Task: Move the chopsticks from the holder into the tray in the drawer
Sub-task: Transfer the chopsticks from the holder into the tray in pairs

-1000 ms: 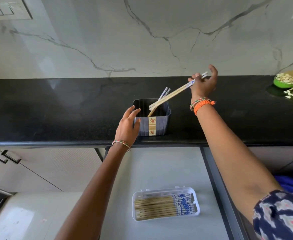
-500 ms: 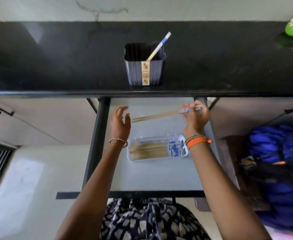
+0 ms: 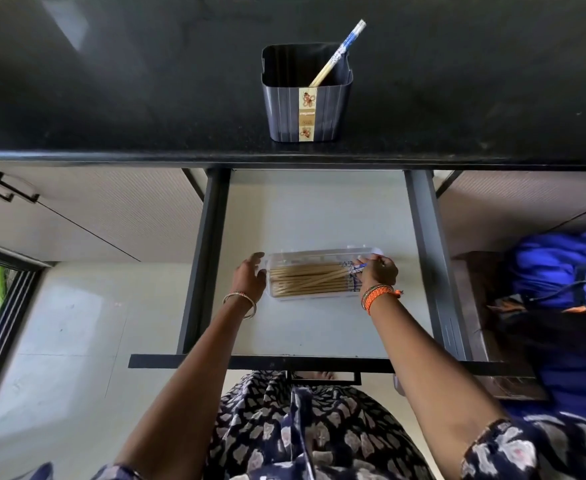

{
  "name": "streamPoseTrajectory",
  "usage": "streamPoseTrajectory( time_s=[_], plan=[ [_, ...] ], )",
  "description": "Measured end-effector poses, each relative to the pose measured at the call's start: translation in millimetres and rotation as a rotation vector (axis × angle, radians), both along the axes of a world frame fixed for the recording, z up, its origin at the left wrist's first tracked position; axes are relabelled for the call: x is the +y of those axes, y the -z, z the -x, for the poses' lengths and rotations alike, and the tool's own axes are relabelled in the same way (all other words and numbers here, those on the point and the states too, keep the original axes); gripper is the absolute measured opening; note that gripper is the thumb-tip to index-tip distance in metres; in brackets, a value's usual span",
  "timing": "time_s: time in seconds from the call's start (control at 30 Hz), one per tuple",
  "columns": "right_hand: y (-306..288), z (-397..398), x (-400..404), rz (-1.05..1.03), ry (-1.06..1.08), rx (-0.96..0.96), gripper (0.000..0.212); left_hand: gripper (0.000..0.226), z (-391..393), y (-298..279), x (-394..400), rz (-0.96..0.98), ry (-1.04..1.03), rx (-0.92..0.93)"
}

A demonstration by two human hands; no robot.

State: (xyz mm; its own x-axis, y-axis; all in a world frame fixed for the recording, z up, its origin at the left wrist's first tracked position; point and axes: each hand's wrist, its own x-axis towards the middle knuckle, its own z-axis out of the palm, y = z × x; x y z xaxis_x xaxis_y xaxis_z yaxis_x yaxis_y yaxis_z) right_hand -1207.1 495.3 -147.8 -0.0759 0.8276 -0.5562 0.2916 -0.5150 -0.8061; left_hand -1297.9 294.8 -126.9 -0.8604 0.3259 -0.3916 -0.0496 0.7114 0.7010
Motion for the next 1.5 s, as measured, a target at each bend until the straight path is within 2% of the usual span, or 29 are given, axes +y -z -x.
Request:
streamPoseTrajectory(
  time_s=[0.07, 0.17, 0.27, 0.37, 0.57, 0.67, 0.77, 0.83, 0.9, 1.0, 1.07, 1.17, 1.2, 1.4, 1.5],
  plan=[
    [0.5, -0.5, 2.0, -0.064, -0.094, -0.182, 0.031, 0.039, 1.0, -0.2, -0.4, -0.004, 0.003, 0.003],
    [-6.9, 2.5, 1.8, -0.057, -0.211, -0.292, 0.036, 0.039, 2.6, 0.1, 0.2, -0.009, 0.003, 0.009],
    [-9.8, 1.8, 1.6, -0.051, -0.307, -0.355, 0.039, 0.039, 4.0, 0.5, 3.0, -0.012, 0.004, 0.015],
    [-14.1, -0.4, -0.2, -0.05, -0.405, -0.365, 0.033, 0.038, 6.0, 1.0, 5.7, -0.01, 0.016, 0.025],
    [-19.9, 0.6, 8.0, -0.074, -0.669, -0.527, 0.046, 0.038, 9.3, -0.1, 7.4, -0.003, 0.036, 0.057],
    [-44.0, 12.7, 15.0, -0.189, -0.783, -0.567, 0.032, 0.038, 18.6, -14.6, 16.6, -0.058, 0.06, 0.121],
    [-88.7, 42.6, 30.1, -0.369, -0.724, -0.475, 0.011, 0.037, 40.3, -49.9, 41.3, -0.181, 0.067, 0.266],
    [-125.0, 68.6, 41.9, -0.549, -0.695, -0.278, 0.021, 0.038, 60.3, -82.6, 62.7, -0.255, 0.061, 0.405],
    [-166.0, 94.5, 52.0, -0.722, -0.672, -0.06, 0.018, 0.038, 81.9, -117.0, 83.1, -0.318, 0.065, 0.555],
    [-212.3, 135.3, 73.8, -0.832, -0.517, 0.103, 0.022, 0.039, 111.7, -155.9, 106.3, -0.354, 0.084, 0.721],
    [-228.1, 165.5, 90.8, -0.814, -0.501, 0.075, 0.021, 0.039, 127.8, -167.7, 115.4, -0.32, 0.1, 0.788],
    [-231.7, 206.6, 112.9, -0.654, -0.543, -0.004, 0.046, 0.04, 147.6, -169.8, 121.2, -0.26, 0.145, 0.81],
    [-230.3, 216.8, 117.5, -0.588, -0.552, -0.008, 0.048, 0.04, 153.0, -168.1, 121.6, -0.231, 0.17, 0.798],
    [-222.3, 249.2, 125.9, -0.409, -0.55, 0.053, 0.037, 0.031, 165.6, -156.3, 118.2, -0.122, 0.238, 0.787],
    [-222.2, 256.5, 124.4, -0.328, -0.476, 0.158, 0.016, 0.03, 166.2, -155.1, 118.4, -0.128, 0.23, 0.794]
  ],
)
